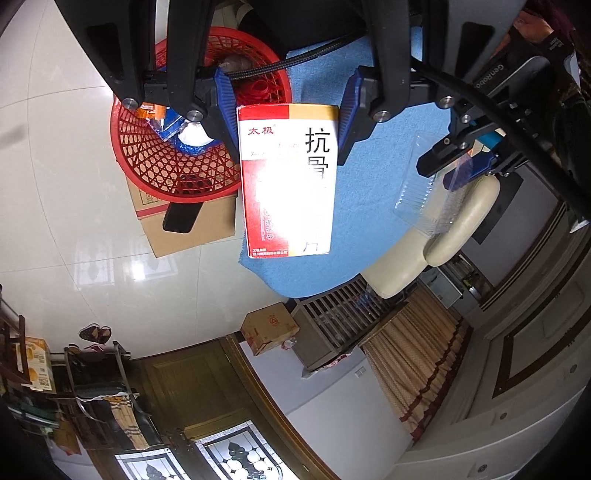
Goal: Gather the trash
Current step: 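Carry the medicine box and clear plastic tray over the red wastebasket, then open both tools to drop the box and plastic tray into the wastebasket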
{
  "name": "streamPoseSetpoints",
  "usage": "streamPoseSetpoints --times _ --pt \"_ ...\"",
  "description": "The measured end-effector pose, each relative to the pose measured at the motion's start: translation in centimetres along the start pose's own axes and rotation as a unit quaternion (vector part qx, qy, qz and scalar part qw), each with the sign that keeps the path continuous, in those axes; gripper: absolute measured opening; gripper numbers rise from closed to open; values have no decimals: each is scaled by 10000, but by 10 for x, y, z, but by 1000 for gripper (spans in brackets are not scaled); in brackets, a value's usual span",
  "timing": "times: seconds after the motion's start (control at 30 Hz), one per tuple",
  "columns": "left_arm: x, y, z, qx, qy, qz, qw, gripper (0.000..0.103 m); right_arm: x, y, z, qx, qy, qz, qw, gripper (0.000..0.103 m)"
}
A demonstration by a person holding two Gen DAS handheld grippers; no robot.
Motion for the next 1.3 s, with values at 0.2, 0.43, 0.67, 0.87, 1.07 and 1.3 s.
streamPoseSetpoints --times 0.2,0.43,0.67,0.87,1.07,1.3 --pt "-5 0 -7 -75 -68 72 9999 43 0 0 -5 -69 -21 14 10000 50" --pt "-12 1 -13 -159 -124 138 9997 43 3 3 -12 -153 -63 -15 9999 50" --pt "-17 4 -20 -271 -188 167 9993 44 3 3 -22 -276 -101 -25 9996 50" --pt "-22 3 -29 -344 -263 217 9988 44 4 4 -28 -349 -132 -20 9993 50" --pt "-25 3 -36 -398 -344 246 9983 44 3 3 -35 -419 -187 4 9989 50" --pt "-30 3 -45 -465 -420 271 9977 44 4 2 -42 -487 -262 14 9985 50"
Point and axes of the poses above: each gripper's, at about its wrist camera, not at the fingertips, and x roughly against the way its jaws point, z to its left, y to its top, the point moved 10 cm from there along -x, roughly the way its jaws point, and after that the axes turned 12 degrees about -z, right-handed, at the moved point
